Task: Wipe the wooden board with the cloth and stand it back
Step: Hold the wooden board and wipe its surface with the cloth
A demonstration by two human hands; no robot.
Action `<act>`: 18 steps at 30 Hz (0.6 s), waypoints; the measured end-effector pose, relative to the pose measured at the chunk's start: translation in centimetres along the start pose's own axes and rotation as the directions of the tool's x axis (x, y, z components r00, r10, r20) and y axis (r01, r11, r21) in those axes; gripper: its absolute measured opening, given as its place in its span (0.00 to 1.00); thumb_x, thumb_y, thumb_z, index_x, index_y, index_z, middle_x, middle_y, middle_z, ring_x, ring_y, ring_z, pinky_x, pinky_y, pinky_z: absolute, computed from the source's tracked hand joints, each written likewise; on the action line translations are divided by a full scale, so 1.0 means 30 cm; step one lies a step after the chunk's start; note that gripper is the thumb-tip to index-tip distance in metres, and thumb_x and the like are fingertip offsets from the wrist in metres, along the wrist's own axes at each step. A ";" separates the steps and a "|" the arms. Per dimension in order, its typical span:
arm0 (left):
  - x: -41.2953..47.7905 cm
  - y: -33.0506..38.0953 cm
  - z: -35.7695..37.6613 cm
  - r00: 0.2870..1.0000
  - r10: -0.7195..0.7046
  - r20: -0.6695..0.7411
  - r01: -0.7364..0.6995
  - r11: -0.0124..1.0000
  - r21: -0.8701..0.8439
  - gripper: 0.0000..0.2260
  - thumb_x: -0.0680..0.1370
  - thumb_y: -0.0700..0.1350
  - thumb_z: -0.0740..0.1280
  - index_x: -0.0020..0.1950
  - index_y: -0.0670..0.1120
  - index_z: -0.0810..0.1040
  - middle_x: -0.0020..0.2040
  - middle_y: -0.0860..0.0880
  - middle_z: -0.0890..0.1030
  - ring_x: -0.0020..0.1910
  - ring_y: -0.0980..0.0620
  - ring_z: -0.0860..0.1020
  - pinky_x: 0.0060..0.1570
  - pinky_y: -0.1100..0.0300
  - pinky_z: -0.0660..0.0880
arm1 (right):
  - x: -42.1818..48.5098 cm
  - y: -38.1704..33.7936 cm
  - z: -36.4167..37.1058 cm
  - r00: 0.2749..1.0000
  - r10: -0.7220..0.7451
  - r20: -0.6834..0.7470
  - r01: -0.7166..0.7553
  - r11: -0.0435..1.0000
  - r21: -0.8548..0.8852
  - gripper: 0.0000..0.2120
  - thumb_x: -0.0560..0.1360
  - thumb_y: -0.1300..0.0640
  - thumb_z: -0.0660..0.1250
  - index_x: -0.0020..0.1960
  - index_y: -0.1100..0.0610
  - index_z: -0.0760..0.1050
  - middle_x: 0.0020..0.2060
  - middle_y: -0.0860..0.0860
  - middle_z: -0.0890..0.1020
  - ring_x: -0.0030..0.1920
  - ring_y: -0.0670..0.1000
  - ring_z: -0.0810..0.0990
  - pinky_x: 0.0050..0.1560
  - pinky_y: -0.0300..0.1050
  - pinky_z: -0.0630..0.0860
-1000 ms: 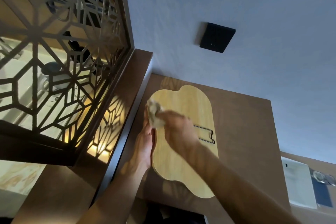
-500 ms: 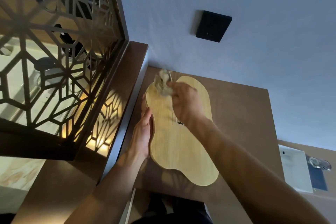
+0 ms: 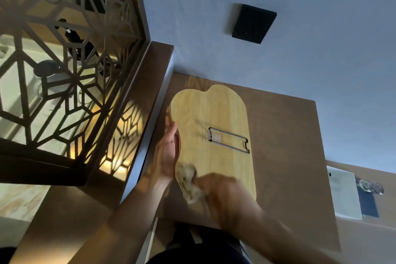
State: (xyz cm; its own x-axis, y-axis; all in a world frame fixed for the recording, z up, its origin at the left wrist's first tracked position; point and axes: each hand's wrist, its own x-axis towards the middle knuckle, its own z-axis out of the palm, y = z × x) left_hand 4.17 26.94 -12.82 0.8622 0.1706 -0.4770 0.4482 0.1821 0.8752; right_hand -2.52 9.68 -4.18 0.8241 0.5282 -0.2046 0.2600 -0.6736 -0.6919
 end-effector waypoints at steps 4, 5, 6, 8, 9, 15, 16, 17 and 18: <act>0.002 0.023 -0.004 0.996 -0.088 -0.013 0.086 0.991 -0.106 0.26 0.84 0.66 0.60 0.81 0.61 0.70 0.79 0.51 0.75 0.77 0.45 0.74 0.70 0.46 0.74 | 0.273 0.011 -0.102 0.915 0.016 -0.403 0.019 0.996 0.084 0.19 0.75 0.68 0.63 0.58 0.50 0.81 0.49 0.47 0.85 0.47 0.49 0.83 0.50 0.46 0.80; -0.006 0.034 -0.001 0.996 -0.088 -0.017 0.086 0.990 -0.116 0.25 0.82 0.67 0.61 0.79 0.66 0.71 0.78 0.53 0.76 0.75 0.47 0.75 0.71 0.44 0.73 | 0.366 0.017 -0.127 0.894 0.064 -0.443 -0.043 0.997 0.056 0.19 0.76 0.69 0.62 0.60 0.52 0.81 0.50 0.51 0.85 0.47 0.53 0.83 0.48 0.51 0.81; -0.009 0.039 0.001 0.996 -0.088 -0.008 0.086 0.988 -0.130 0.25 0.80 0.68 0.62 0.78 0.68 0.70 0.77 0.52 0.76 0.73 0.47 0.76 0.73 0.41 0.71 | 0.450 0.025 -0.150 0.878 0.101 -0.468 -0.108 0.994 0.012 0.20 0.77 0.69 0.62 0.62 0.53 0.81 0.51 0.53 0.84 0.47 0.55 0.83 0.48 0.51 0.81; -0.008 0.034 -0.002 0.996 -0.086 0.019 0.088 0.985 -0.149 0.28 0.80 0.69 0.62 0.81 0.67 0.67 0.77 0.51 0.77 0.74 0.45 0.76 0.74 0.36 0.71 | 0.554 0.034 -0.155 0.892 0.136 -0.432 -0.188 0.979 -0.081 0.21 0.77 0.68 0.61 0.64 0.51 0.79 0.52 0.54 0.84 0.48 0.57 0.82 0.48 0.50 0.80; -0.008 0.033 -0.002 0.996 -0.090 0.024 0.092 0.983 -0.160 0.28 0.81 0.68 0.62 0.82 0.67 0.66 0.77 0.51 0.78 0.74 0.44 0.76 0.73 0.36 0.71 | 0.563 0.028 -0.138 0.914 0.135 -0.382 -0.190 0.975 -0.112 0.21 0.76 0.67 0.62 0.64 0.50 0.79 0.52 0.54 0.84 0.48 0.58 0.82 0.49 0.51 0.80; -0.009 0.008 -0.022 0.988 -0.144 0.058 0.153 0.970 -0.188 0.15 0.85 0.60 0.63 0.63 0.59 0.88 0.60 0.51 0.89 0.57 0.51 0.87 0.58 0.51 0.85 | 0.185 0.001 0.038 0.977 -0.055 -0.207 0.003 0.970 -0.243 0.21 0.71 0.68 0.63 0.59 0.52 0.80 0.48 0.55 0.83 0.39 0.62 0.82 0.35 0.53 0.80; -0.006 0.006 -0.022 0.984 -0.164 0.075 0.177 0.959 -0.223 0.16 0.85 0.60 0.62 0.62 0.57 0.88 0.59 0.51 0.89 0.56 0.51 0.88 0.59 0.51 0.84 | 0.123 0.015 0.049 0.988 -0.077 -0.132 0.046 0.973 -0.225 0.20 0.70 0.67 0.64 0.57 0.51 0.80 0.47 0.53 0.83 0.38 0.60 0.82 0.36 0.52 0.80; -0.003 0.010 -0.023 0.982 -0.171 0.079 0.184 0.961 -0.207 0.18 0.86 0.60 0.60 0.69 0.57 0.84 0.66 0.50 0.86 0.64 0.50 0.85 0.66 0.50 0.80 | 0.089 0.020 0.036 0.994 -0.086 -0.071 0.075 0.986 -0.147 0.18 0.70 0.66 0.63 0.55 0.50 0.81 0.45 0.52 0.83 0.39 0.57 0.82 0.38 0.51 0.80; 0.002 0.015 -0.024 0.988 -0.147 0.054 0.154 0.976 -0.156 0.21 0.87 0.59 0.58 0.78 0.56 0.76 0.74 0.50 0.81 0.72 0.51 0.78 0.73 0.50 0.74 | 0.097 0.027 0.009 0.995 -0.086 -0.051 0.085 0.996 -0.016 0.15 0.71 0.65 0.63 0.50 0.49 0.81 0.43 0.50 0.83 0.40 0.53 0.82 0.39 0.50 0.79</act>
State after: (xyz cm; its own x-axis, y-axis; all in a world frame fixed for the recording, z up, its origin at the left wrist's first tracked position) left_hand 4.23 27.73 -12.52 0.7982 0.0898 -0.5956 0.5330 0.3553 0.7679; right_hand -0.03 10.82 -5.51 0.8235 0.5568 -0.1088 0.3371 -0.6346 -0.6954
